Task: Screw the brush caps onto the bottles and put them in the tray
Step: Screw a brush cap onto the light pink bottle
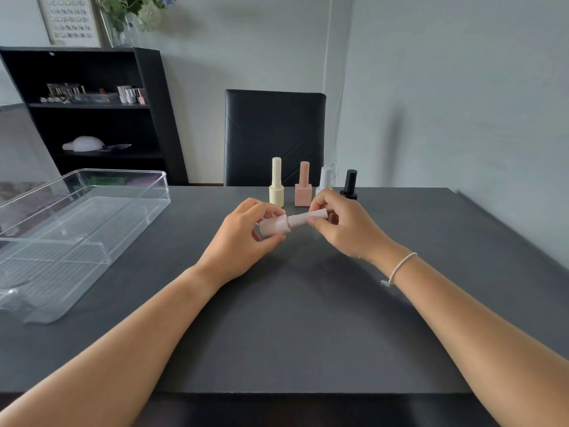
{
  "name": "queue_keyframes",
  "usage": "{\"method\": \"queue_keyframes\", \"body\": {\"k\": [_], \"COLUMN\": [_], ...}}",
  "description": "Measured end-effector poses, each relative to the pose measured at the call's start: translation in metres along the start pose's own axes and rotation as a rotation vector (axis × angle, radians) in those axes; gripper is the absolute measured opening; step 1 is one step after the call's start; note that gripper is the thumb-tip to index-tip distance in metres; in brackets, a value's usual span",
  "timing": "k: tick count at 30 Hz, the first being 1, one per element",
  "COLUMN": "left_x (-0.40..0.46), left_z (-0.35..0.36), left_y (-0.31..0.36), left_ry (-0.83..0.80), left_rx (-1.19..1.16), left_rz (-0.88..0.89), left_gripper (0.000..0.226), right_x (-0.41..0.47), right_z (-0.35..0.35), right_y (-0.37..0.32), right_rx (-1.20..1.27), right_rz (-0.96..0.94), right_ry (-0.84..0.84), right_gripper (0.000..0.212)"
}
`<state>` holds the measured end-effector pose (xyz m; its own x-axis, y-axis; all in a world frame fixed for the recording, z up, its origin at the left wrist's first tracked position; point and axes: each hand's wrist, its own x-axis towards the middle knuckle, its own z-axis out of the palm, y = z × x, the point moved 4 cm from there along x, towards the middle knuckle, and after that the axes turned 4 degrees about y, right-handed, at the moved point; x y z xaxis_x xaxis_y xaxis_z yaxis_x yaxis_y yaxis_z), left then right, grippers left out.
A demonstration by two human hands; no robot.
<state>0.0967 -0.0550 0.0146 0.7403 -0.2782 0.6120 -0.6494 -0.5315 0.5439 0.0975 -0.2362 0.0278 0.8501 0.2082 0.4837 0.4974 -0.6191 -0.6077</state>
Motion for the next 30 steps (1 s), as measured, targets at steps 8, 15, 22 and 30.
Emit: {"method": "queue_keyframes", "body": {"k": [8, 15, 22, 30], "left_x": [0.0004, 0.0007, 0.0003, 0.0007], "left_z": [0.0006, -0.0002, -0.0009, -0.0018], "left_y": [-0.0004, -0.0001, 0.0022, 0.0026], "left_ry": [-0.005, -0.001, 0.009, 0.017], "left_rx": [-0.001, 0.004, -0.009, -0.001], "left_rz": [0.004, 0.003, 0.009, 0.001], "left_gripper": [0.032, 0.033, 0.032, 0.031], "right_x": [0.0002, -0.0013, -0.0009, -0.0011], "right_z": [-0.0009, 0.0011, -0.0009, -0.0014], "right_y": [-0.0006, -0.0023, -0.0016, -0.0016], "right_rx": [-0.039, 0.043, -0.011, 0.014], "right_rz": [0.058, 0.014, 0.012, 0.016], "right_ry": [0.022, -0.031, 0.032, 0.031], "right_gripper": [0.052, 0.009, 0.027, 0.027]}}
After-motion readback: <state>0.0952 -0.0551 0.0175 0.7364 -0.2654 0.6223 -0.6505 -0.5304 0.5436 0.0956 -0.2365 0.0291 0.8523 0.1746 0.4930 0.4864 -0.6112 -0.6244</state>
